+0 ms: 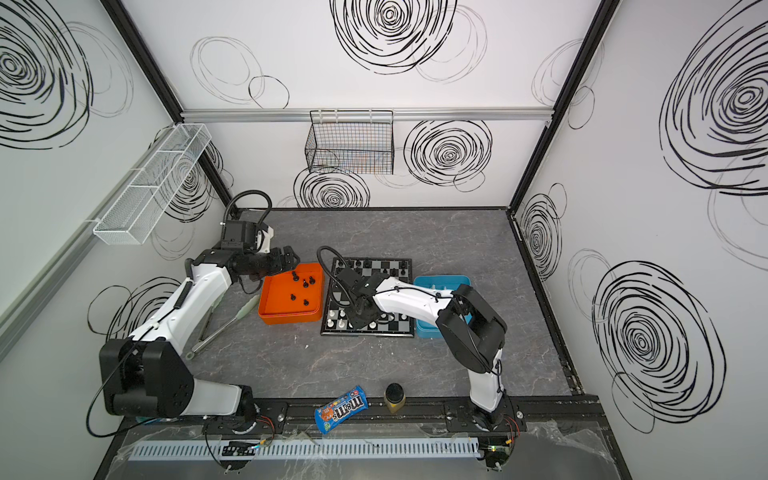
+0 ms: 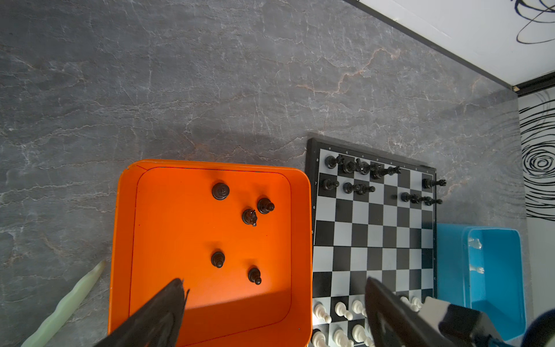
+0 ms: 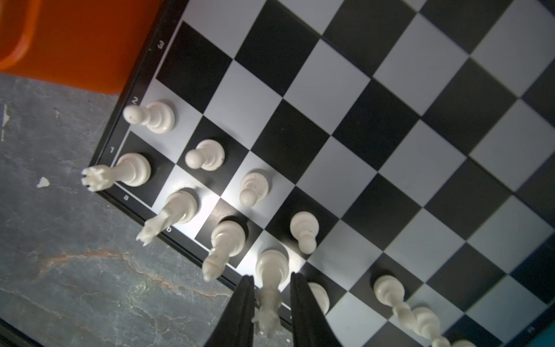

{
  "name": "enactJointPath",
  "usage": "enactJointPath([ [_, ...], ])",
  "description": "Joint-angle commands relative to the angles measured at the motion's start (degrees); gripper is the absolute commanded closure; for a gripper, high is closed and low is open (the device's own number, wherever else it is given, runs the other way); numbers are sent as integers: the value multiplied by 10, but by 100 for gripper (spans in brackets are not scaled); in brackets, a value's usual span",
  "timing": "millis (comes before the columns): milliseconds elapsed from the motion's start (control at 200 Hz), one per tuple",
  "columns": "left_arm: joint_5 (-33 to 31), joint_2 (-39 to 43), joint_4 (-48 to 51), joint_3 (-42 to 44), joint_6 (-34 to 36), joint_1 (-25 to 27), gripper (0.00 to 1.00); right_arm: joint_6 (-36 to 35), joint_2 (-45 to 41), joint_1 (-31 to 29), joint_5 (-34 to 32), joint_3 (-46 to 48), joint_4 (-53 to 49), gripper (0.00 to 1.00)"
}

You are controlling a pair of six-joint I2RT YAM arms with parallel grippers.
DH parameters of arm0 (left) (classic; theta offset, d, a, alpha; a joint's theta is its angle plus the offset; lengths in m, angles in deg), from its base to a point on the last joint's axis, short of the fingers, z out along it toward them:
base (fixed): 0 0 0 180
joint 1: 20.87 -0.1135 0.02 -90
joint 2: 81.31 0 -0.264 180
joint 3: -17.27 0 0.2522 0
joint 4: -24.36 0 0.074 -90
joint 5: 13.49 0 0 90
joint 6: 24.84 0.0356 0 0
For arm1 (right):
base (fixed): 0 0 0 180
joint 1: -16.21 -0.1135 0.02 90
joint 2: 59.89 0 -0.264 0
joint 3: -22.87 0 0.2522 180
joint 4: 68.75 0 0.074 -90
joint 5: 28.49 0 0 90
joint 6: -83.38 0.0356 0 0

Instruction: Set up the chess pieces on the board

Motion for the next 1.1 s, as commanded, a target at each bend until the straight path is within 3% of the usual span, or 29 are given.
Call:
enactJointPath([
  [0, 4, 9, -17, 4, -4, -6, 4, 7, -14, -4, -19, -19, -16, 74],
  [580, 4, 8, -17, -1, -4, -6, 4, 7, -17, -6, -65, -58, -48, 71],
  [1096, 3, 11, -14, 1, -8, -7, 4, 3, -12, -5, -30, -40, -48, 67],
])
